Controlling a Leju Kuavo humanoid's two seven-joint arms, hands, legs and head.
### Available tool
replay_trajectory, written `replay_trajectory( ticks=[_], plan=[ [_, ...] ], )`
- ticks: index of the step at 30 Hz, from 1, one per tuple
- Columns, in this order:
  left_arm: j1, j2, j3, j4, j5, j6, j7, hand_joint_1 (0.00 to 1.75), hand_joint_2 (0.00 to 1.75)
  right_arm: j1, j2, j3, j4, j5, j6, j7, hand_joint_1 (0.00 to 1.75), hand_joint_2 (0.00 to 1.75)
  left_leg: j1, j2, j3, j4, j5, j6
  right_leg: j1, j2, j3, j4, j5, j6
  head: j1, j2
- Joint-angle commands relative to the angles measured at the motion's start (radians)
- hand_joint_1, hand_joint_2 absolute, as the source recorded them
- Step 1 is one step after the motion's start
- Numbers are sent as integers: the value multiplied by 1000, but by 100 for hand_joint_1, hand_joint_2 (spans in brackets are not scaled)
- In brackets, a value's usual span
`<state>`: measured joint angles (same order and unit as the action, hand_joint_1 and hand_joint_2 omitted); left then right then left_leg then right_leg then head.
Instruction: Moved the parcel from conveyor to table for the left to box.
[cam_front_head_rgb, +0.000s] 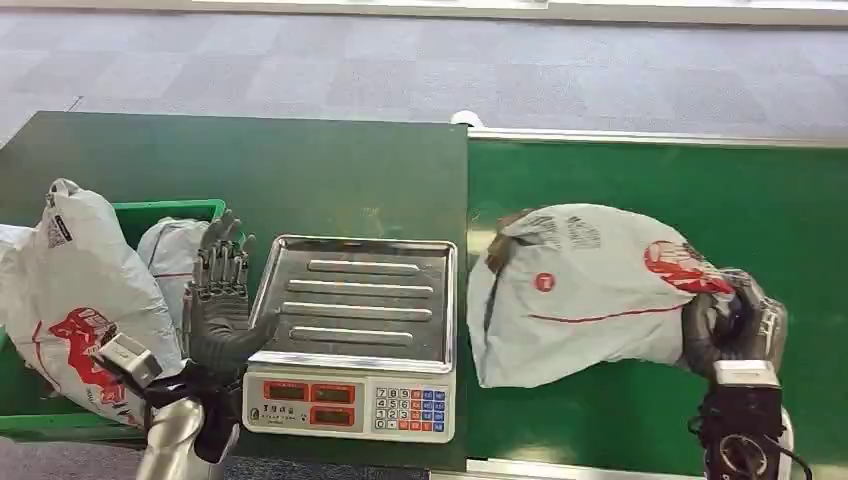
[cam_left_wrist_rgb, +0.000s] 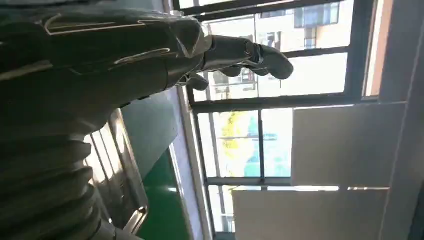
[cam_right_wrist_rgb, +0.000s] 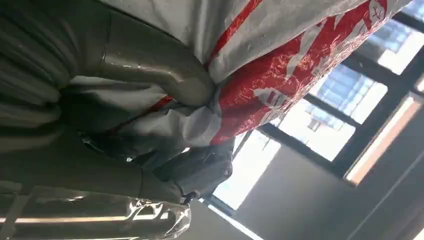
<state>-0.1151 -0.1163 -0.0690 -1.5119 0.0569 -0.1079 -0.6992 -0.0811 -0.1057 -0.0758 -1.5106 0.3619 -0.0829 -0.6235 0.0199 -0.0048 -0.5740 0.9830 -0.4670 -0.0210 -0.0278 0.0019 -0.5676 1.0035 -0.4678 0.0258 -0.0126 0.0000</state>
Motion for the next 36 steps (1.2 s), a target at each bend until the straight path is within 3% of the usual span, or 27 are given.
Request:
replay_trajectory(
  ticks=[1,3,5,7,10,13,17,21,27,30,35,36],
  plan=[
    [26,-87,183,-230,20,75,1,0,175,-458,16,473,475,306,-51,140,175,175,1,17,1,1,-1,1,2,16,-5,1,5,-3,0,0],
    [40,-103,207,-264,29,98,1,0,175,-573,47,548,611,338,-33,141,175,175,1,13,2,1,0,1,1,12,-3,1,3,-2,0,0],
    [54,-123,248,-311,27,121,1,0,175,-701,103,648,769,381,-33,140,175,175,1,17,3,1,0,1,1,15,-4,1,4,-3,0,0],
    [59,-138,273,-356,20,153,1,0,175,-762,139,706,838,419,-39,166,175,175,0,19,3,0,0,1,1,17,-4,1,5,-3,0,0],
    [59,-138,273,-356,20,153,1,0,175,-762,139,706,838,419,-39,166,175,175,1,15,3,0,1,1,2,12,-3,1,4,-3,0,0],
    [59,-138,273,-356,20,153,1,0,175,-762,139,706,838,419,-39,166,175,175,1,2,2,1,2,1,1,2,-1,1,2,-2,0,0],
    [59,-138,273,-356,20,153,1,0,175,-762,139,706,838,419,-39,166,175,175,0,2,1,0,2,2,1,1,-1,0,2,-2,0,0],
    [44,-153,271,-366,17,209,1,0,175,-823,206,826,928,515,-67,229,175,175,0,6,0,0,2,1,1,6,-3,1,3,-3,0,0],
    [6,-149,220,-304,12,225,1,0,175,-865,310,807,1047,480,-104,235,175,175,1,4,0,0,3,1,1,3,-4,1,3,-4,0,0],
    [-18,-144,192,-276,9,232,1,0,175,-882,350,808,1125,469,-48,267,175,175,1,2,0,0,3,2,2,1,-3,0,3,-3,0,0],
    [-18,-144,192,-276,9,232,1,0,175,-882,350,808,1125,469,-48,267,175,175,1,0,0,0,3,1,2,0,-2,0,2,-3,0,0],
    [-19,-139,183,-261,12,231,1,0,175,-886,366,798,1168,451,41,313,175,175,1,0,0,0,3,1,1,0,-3,0,2,-2,0,0]
  ],
)
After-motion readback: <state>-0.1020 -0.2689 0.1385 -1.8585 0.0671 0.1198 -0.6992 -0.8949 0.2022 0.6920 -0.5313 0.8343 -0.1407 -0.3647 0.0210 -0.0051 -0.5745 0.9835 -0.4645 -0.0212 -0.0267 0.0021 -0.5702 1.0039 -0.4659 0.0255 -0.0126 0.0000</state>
